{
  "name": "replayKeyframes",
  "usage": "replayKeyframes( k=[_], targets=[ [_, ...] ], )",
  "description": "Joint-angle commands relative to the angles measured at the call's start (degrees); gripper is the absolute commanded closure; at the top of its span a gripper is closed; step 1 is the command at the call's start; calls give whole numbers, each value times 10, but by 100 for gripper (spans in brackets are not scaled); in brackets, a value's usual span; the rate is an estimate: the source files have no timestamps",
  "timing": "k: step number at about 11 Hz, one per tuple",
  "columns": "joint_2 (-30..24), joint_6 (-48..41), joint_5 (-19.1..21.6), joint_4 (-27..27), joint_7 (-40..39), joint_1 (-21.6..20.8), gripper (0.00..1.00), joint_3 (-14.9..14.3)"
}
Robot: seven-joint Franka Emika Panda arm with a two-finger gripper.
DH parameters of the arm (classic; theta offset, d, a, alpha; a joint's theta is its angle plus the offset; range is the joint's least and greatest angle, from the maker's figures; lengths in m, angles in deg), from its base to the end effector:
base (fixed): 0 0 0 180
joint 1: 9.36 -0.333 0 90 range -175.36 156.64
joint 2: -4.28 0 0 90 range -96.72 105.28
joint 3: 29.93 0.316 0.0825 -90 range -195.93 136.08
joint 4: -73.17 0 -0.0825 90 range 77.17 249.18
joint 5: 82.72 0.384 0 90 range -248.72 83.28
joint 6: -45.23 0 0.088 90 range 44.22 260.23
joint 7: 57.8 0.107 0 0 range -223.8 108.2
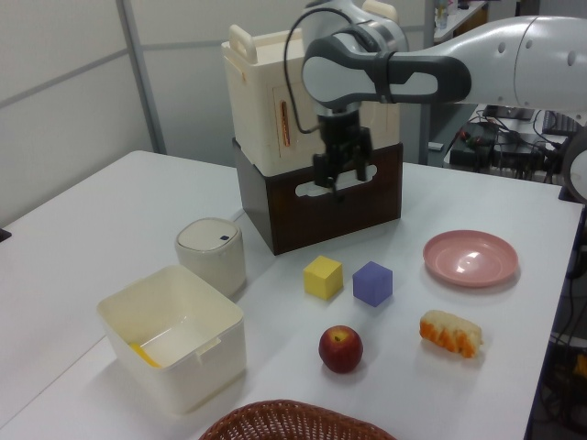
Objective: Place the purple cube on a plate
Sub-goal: 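Move the open gripper over the purple cube and lower it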
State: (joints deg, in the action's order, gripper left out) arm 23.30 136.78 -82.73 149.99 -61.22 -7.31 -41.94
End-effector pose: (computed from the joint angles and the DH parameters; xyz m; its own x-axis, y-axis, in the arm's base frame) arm 0.6352 -0.1373 0.5385 0.9814 -0.1778 -0.0718 -0.1733 -0.9828 0.0638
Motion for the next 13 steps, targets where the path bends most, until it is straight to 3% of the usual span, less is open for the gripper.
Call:
replayKeyframes(
  k=[1,7,13],
  targets=[
    [0,-21,-3,58,-11,14,0,1],
    [83,-14,-9,82,-20,22,0,1],
    [122,29,-1,90,-19,16,0,9]
  ],
)
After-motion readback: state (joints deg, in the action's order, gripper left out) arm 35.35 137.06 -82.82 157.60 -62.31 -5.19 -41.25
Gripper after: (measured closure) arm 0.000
